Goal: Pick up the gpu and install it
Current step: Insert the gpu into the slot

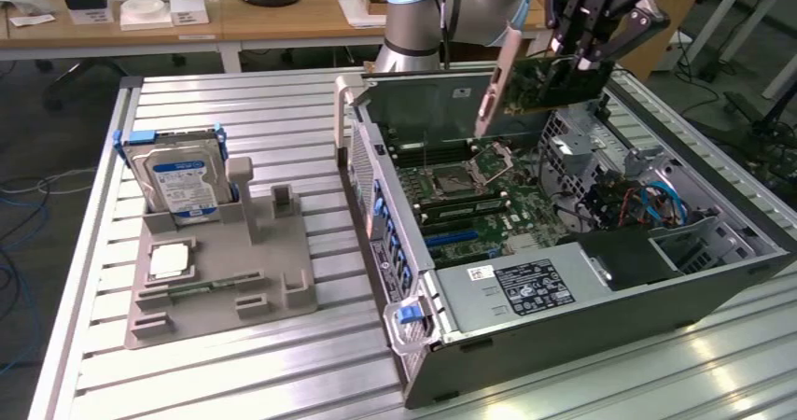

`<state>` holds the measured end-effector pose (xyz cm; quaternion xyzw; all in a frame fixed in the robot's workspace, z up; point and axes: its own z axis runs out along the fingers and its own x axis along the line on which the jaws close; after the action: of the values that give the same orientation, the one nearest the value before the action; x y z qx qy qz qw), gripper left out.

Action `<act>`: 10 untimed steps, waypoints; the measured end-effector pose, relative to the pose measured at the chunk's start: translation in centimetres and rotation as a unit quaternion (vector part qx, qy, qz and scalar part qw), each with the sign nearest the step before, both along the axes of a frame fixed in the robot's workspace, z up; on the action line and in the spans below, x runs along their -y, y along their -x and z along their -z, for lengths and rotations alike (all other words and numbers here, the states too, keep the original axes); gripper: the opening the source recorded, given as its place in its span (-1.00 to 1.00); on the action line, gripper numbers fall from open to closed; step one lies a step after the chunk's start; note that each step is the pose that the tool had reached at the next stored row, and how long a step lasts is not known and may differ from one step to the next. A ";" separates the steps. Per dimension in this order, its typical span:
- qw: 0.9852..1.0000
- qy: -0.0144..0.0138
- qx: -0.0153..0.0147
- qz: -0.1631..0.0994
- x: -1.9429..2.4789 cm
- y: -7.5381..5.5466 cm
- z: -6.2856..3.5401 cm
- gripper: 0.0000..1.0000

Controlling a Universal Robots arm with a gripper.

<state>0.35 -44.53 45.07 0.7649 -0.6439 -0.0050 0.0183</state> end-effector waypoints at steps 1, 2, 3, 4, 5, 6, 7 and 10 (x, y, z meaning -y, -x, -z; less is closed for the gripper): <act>1.000 0.000 0.000 -0.005 0.00 0.0 0.00 -0.46; 1.000 0.000 0.000 -0.009 0.00 0.0 0.01 -0.46; 1.000 0.000 0.000 -0.013 0.00 0.0 0.01 -0.46; 1.000 0.000 0.000 -0.018 0.00 0.0 0.00 -0.46; 1.000 0.000 0.000 -0.023 0.00 0.0 0.01 -0.46; 1.000 0.000 0.000 -0.028 0.00 0.0 0.02 -0.46; 0.999 0.000 0.002 -0.032 0.00 0.0 0.06 -0.46; 1.000 0.000 0.007 -0.022 0.00 0.0 0.25 -0.46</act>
<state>0.32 -44.53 44.82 0.7789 -0.6270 0.0007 0.0143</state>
